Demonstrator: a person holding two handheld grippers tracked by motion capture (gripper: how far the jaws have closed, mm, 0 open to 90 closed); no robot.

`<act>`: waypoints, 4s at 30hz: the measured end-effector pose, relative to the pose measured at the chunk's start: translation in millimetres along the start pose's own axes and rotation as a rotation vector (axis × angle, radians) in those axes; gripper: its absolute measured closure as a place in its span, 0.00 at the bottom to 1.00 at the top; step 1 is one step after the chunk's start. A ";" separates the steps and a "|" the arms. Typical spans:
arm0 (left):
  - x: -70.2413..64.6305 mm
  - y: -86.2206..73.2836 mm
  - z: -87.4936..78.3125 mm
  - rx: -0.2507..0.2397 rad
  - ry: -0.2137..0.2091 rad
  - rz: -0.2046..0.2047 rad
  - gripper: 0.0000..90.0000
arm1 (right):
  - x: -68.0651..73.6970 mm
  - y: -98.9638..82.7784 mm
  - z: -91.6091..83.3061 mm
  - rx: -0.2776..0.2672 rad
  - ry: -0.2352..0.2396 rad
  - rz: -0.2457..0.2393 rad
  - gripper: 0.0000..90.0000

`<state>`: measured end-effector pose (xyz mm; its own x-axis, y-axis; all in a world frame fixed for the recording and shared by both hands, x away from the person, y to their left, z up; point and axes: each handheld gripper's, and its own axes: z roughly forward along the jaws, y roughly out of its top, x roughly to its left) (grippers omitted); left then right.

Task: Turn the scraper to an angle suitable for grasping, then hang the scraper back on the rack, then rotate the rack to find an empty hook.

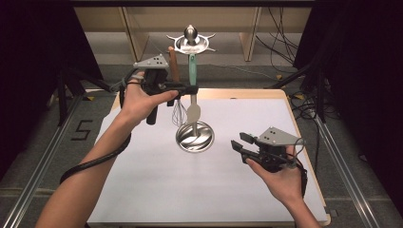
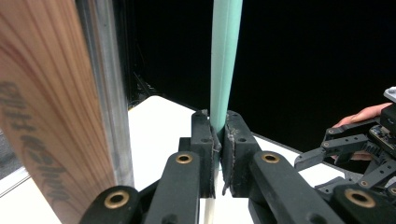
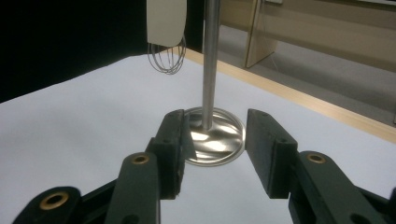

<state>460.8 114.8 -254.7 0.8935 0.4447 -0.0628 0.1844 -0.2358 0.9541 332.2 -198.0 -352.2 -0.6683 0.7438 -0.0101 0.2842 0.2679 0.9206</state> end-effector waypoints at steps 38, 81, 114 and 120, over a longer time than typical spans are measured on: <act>-33.6 -14.6 -55.2 -0.222 0.286 -0.012 0.92 | -23.3 -13.1 -18.3 0.024 -0.105 0.107 0.76; -21.2 31.0 -44.8 -0.334 0.390 0.003 0.99 | -27.2 -14.2 -18.7 0.082 -0.095 0.151 0.78; 20.9 41.6 -31.7 -0.295 0.435 0.019 0.99 | -29.3 -12.3 -18.0 0.089 -0.092 0.162 0.77; 21.6 41.5 -29.7 -0.299 0.435 0.016 0.99 | -31.2 -13.3 -17.1 0.086 -0.096 0.138 0.77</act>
<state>475.6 140.3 -207.8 0.6307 0.7758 0.0194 -0.0097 -0.0171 0.9998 337.5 -235.2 -357.5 -0.5511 0.8312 0.0732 0.4292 0.2072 0.8791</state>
